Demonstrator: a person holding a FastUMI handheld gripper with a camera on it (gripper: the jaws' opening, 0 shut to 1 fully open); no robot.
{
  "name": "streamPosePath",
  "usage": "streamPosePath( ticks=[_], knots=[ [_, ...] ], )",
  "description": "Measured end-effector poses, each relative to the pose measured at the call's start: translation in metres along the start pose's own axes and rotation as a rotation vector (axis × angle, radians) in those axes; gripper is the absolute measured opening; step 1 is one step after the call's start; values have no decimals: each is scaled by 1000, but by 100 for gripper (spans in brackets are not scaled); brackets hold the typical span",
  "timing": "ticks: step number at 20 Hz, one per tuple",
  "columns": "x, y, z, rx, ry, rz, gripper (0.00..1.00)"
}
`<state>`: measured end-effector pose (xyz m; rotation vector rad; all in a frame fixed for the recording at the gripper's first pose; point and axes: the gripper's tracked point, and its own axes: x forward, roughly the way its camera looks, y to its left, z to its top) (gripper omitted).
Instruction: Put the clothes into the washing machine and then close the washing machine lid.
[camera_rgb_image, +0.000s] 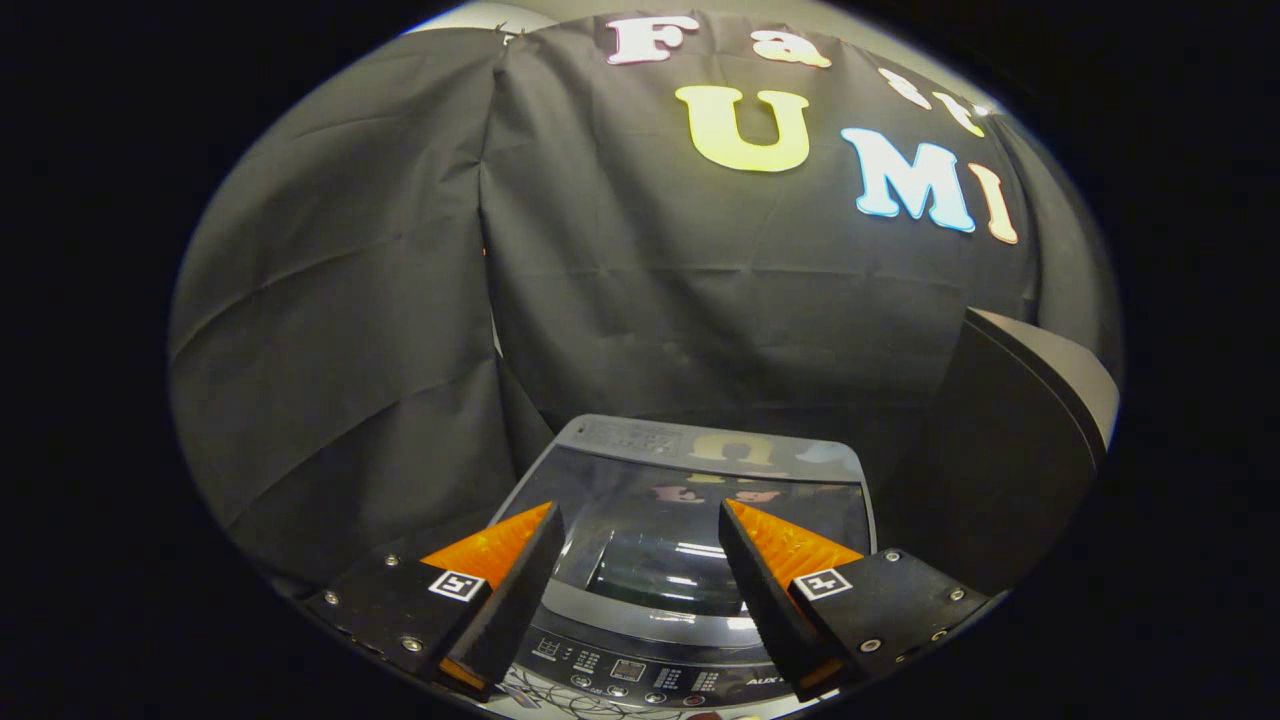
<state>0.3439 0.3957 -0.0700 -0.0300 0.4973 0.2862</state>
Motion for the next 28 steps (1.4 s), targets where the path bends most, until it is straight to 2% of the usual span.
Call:
streamPosePath(
  ticks=[5,9,12,16,28],
  knots=[
    [-43,-18,30,37,-108,-16,96],
    [-88,-55,55,63,-197,-65,96],
    [-123,-92,68,33,-251,-109,96],
    [-161,-135,59,38,-271,-117,96],
    [-292,-274,30,24,-355,-250,96]
  ],
)
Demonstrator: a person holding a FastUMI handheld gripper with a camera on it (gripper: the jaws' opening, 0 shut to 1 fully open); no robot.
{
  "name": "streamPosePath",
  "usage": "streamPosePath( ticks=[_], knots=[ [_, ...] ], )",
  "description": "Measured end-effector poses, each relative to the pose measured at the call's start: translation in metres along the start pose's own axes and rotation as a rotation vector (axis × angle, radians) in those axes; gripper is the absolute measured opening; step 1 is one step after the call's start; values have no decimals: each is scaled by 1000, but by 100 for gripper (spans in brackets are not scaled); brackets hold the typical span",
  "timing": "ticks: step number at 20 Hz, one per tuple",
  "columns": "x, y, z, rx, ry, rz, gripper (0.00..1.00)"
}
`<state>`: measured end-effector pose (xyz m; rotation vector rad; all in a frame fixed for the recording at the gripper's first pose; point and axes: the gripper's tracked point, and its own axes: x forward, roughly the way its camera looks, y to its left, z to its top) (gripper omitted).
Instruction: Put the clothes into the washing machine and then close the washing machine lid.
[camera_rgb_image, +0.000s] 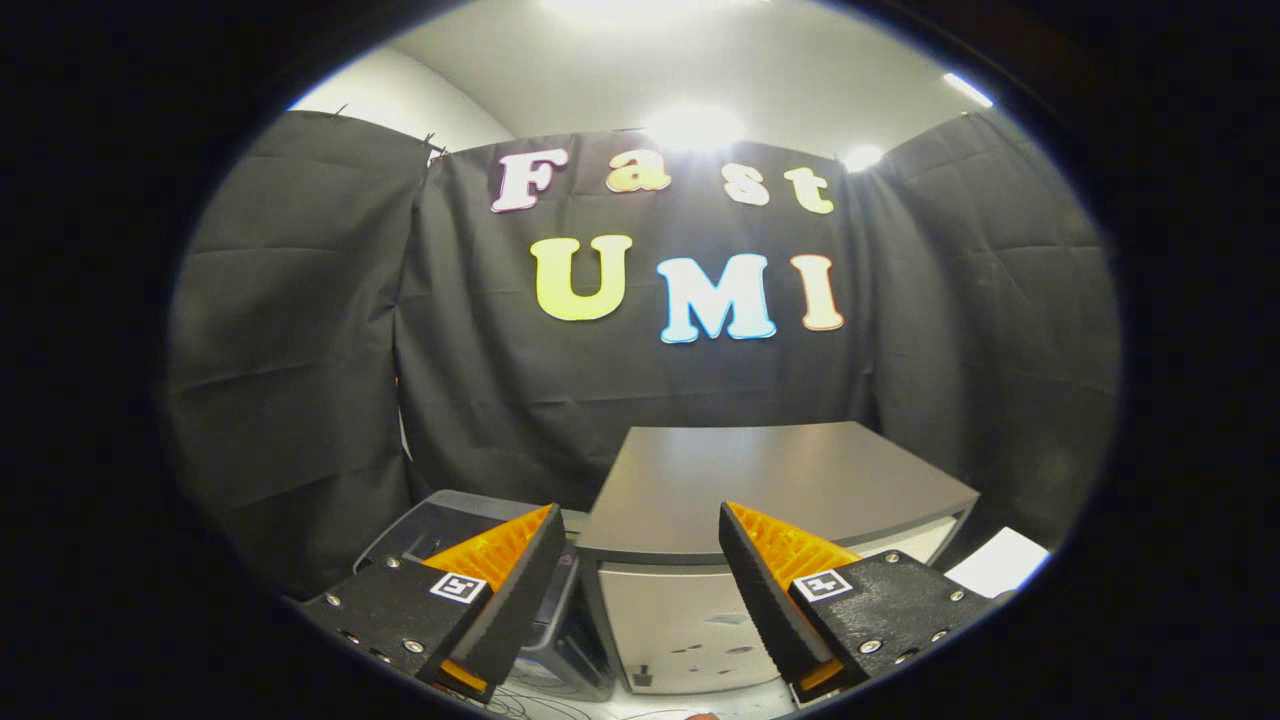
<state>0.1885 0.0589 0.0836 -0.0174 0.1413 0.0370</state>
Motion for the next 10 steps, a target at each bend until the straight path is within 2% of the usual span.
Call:
streamPosePath(
  ticks=[5,10],
  knots=[
    [-38,-58,-8,-5,-16,-58,96],
    [-68,-89,-21,0,-19,-80,96]
  ],
)
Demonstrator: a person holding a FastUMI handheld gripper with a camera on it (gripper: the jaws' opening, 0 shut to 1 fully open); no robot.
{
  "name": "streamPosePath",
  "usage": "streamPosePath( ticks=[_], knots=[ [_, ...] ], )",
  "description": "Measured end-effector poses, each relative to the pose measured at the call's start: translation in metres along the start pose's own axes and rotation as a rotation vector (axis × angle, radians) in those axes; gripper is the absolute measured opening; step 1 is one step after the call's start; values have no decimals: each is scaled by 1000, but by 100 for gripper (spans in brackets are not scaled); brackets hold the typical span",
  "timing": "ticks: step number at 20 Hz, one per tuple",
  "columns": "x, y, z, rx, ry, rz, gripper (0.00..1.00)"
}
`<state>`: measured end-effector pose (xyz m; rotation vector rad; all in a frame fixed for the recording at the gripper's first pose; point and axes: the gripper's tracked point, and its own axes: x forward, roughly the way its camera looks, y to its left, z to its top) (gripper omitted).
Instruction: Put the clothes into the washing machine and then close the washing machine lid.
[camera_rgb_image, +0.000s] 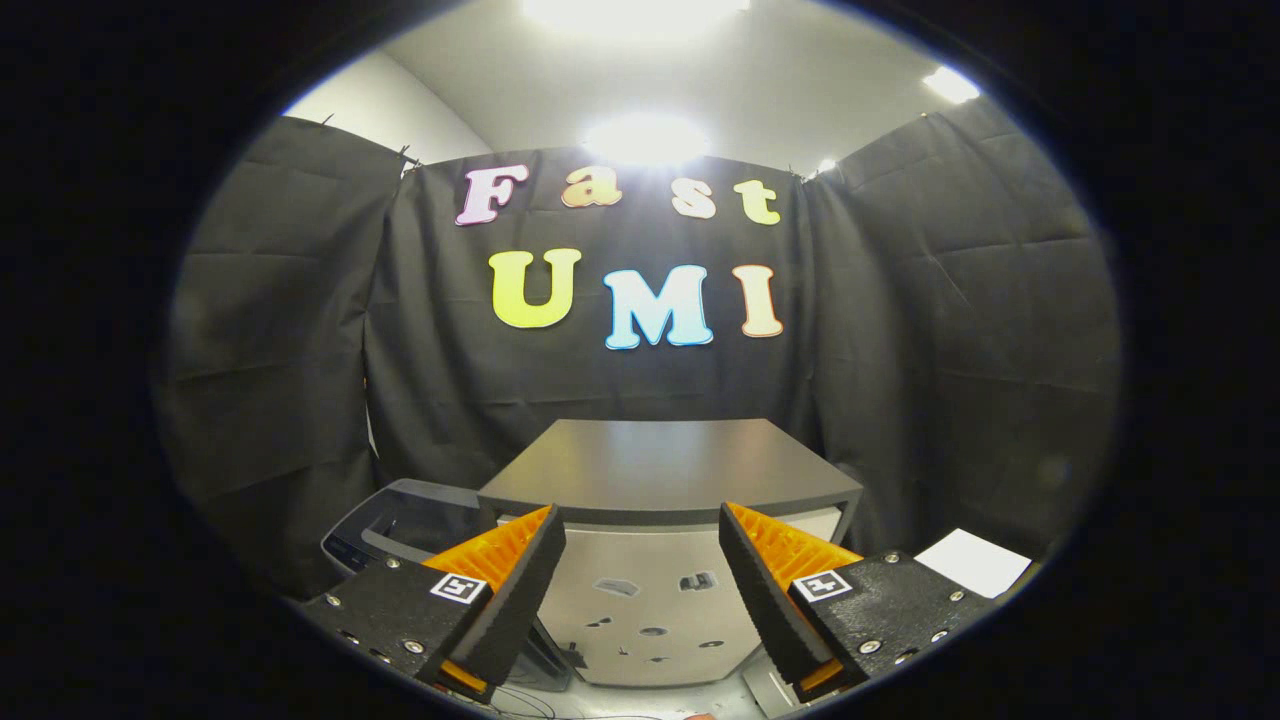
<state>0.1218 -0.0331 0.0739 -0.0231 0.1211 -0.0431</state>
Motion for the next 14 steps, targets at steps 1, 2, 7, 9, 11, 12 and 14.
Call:
streamPosePath(
  ticks=[1,2,7,9,11,12,14],
  knots=[
    [-3,-5,-5,-1,5,-2,96],
    [-7,-8,-8,4,9,-1,96],
    [-22,-14,-8,32,-8,7,96],
    [-30,-16,-9,31,-18,8,96],
    [-39,-18,-12,32,-24,6,96],
    [-43,-19,-13,31,-25,2,96],
    [-46,-21,-16,31,-26,-2,96]
  ],
)
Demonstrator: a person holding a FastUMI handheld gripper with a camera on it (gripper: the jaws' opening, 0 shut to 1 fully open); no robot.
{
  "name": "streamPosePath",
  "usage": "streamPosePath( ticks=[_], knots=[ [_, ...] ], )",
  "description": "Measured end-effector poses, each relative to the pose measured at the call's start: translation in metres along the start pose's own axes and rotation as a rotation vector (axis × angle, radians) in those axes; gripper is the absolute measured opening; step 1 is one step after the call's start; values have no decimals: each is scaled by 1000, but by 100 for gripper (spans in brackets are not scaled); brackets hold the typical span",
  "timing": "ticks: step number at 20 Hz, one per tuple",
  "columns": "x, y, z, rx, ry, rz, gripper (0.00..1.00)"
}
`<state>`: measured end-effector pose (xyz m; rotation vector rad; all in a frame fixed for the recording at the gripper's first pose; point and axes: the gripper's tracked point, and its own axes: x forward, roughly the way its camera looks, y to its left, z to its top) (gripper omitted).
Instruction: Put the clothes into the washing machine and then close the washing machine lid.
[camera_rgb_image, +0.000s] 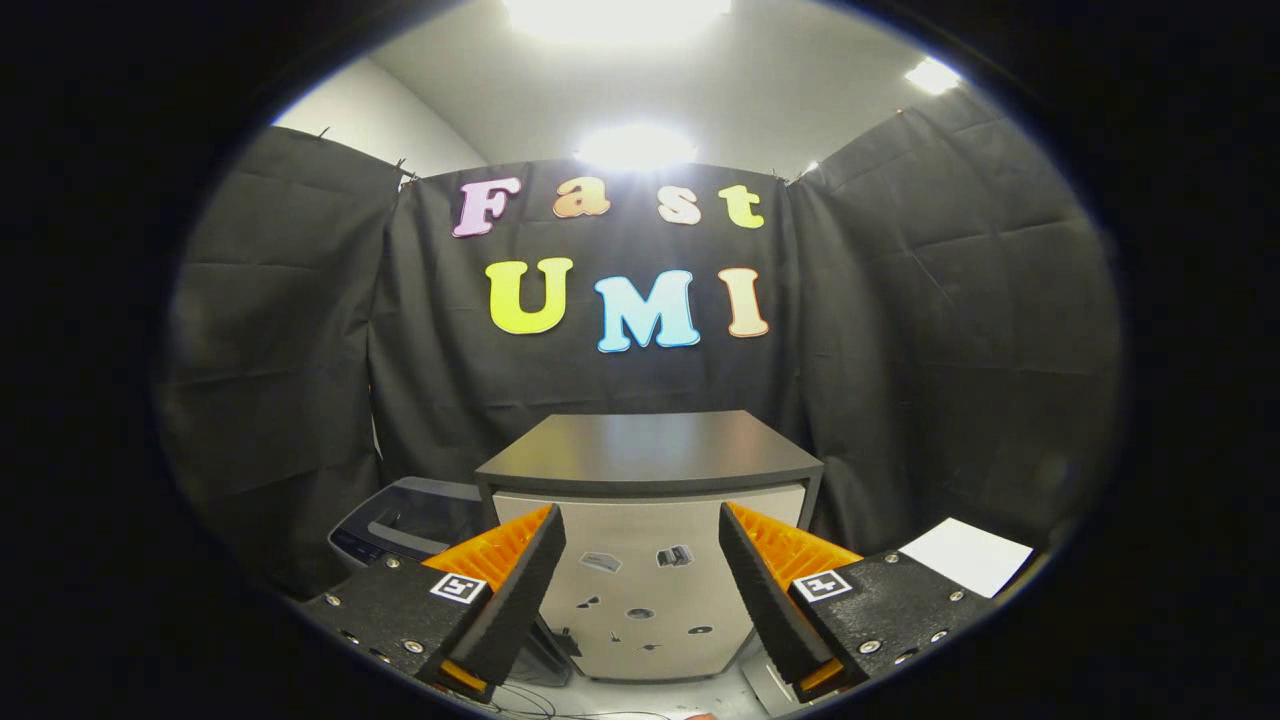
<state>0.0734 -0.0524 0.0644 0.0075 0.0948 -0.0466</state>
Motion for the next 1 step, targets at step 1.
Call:
streamPosePath(
  ticks=[1],
  knots=[
    [-3,-1,-1,4,-1,1,96]
  ],
)
